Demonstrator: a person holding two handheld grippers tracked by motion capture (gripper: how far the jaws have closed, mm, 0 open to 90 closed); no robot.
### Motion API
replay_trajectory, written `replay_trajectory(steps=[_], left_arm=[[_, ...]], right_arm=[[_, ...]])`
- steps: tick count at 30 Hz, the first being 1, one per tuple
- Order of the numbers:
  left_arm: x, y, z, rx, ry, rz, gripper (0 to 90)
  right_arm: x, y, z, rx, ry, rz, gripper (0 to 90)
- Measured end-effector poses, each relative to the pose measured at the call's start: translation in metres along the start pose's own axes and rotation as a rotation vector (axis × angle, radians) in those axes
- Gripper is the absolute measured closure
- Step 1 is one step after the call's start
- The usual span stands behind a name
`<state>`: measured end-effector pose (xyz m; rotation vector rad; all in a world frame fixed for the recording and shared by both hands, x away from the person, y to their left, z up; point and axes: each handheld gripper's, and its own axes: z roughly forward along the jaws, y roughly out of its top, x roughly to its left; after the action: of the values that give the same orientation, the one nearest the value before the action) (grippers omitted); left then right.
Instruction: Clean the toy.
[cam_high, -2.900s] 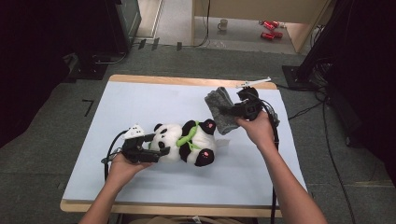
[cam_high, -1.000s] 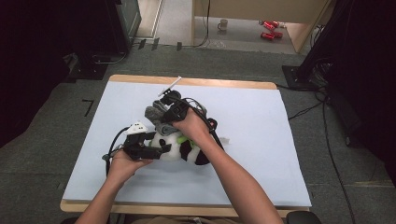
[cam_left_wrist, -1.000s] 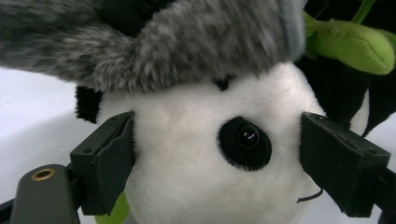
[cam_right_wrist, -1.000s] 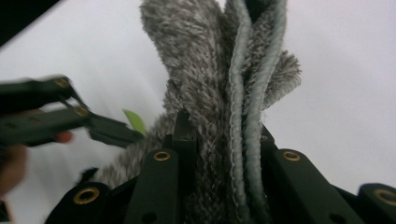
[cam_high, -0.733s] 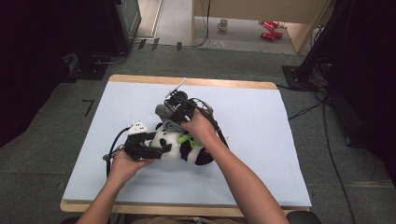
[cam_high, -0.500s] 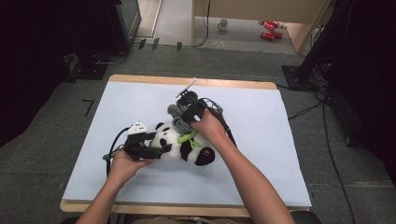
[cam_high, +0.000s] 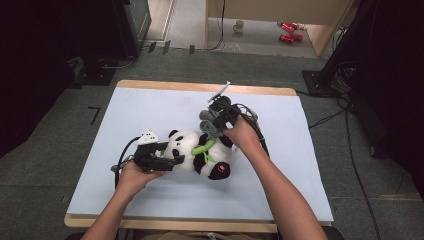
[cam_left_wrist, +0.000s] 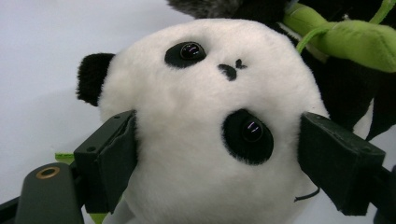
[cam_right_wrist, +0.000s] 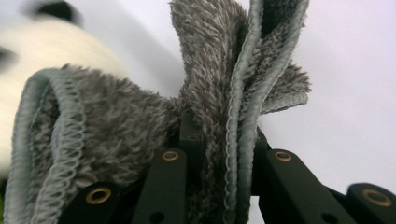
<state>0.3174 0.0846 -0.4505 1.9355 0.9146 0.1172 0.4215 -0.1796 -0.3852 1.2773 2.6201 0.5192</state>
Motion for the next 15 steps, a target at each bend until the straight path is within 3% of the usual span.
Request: replay_trajectory(steps=[2,5,7,8,9,10,11,14,15], left_arm=[[0.0,0.0,0.001,-0.004,0.007,0.007,16.5],[0.001,0.0,0.001,-0.006,0.005,0.002,16.5],[0.001,0.001,0.001,-0.008,0.009,0.004,16.5],[0.001,0.001,0.001,-0.008,0.009,0.004,16.5],[-0.002,0.002,0.001,0.002,0.024,0.026,16.5],[-0.002,0.002,0.001,0.002,0.024,0.026,16.5],[-0.003,0.002,0.001,0.004,0.027,0.034,16.5],[-0.001,0.002,0.0,0.008,0.02,0.029,16.5],[-0.001,0.002,0.0,0.006,0.016,0.025,16.5]], right_arm=[[-0.012,-0.005,-0.002,-0.014,-0.01,0.039,78.0],[-0.017,-0.004,-0.009,-0.062,-0.013,0.041,78.0],[-0.021,-0.001,-0.024,-0.124,0.015,0.077,78.0],[-0.021,-0.001,-0.024,-0.124,0.015,0.077,78.0],[-0.021,0.002,-0.035,-0.166,0.033,0.093,77.9],[-0.021,0.002,-0.035,-0.166,0.033,0.093,77.9],[-0.021,0.006,-0.046,-0.204,0.046,0.098,77.9],[-0.018,0.01,-0.053,-0.23,0.071,0.105,77.8],[-0.014,0.016,-0.056,-0.247,0.099,0.109,77.8]])
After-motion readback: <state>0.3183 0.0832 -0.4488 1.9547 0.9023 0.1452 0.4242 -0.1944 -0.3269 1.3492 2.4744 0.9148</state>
